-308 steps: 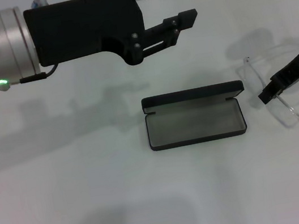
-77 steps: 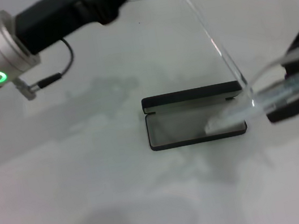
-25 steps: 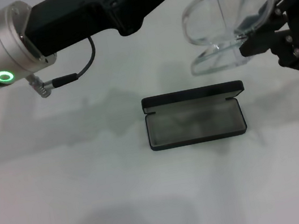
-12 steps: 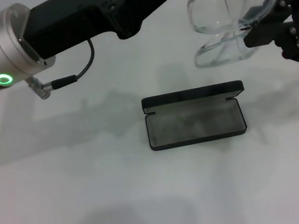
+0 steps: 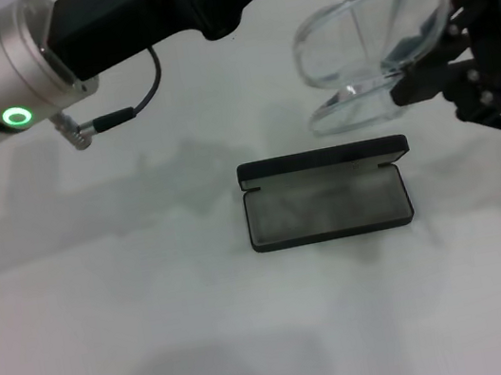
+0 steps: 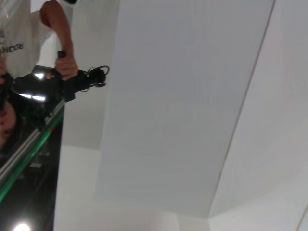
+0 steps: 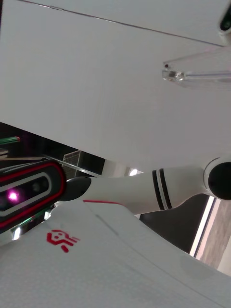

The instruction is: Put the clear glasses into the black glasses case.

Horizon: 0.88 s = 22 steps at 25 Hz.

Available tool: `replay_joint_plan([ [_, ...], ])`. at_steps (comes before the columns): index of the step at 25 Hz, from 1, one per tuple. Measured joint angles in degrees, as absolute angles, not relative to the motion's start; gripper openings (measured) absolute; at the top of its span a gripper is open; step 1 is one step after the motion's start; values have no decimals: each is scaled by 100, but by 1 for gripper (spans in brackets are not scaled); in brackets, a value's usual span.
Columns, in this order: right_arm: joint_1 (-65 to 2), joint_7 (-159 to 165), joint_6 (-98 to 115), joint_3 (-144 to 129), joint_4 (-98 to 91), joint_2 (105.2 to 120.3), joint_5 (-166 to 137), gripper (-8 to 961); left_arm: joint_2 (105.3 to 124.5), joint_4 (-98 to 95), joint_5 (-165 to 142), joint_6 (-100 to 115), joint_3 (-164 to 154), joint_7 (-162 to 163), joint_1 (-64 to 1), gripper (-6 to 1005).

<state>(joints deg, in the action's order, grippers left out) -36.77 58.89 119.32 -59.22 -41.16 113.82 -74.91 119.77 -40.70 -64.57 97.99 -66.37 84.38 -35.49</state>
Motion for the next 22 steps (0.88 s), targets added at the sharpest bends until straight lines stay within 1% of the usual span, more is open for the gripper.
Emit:
replay_joint_plan([
  [5, -3744, 5889, 11887, -5906, -3988, 11390, -7529, 64, 11984, -4087, -6355, 9855, -6755, 8437, -3662, 74],
  [22, -3677, 5809, 11785, -5869, -3850, 11372, -7532, 65, 11987, -4105, -6290, 10336, -6812, 8437, -3613, 74],
])
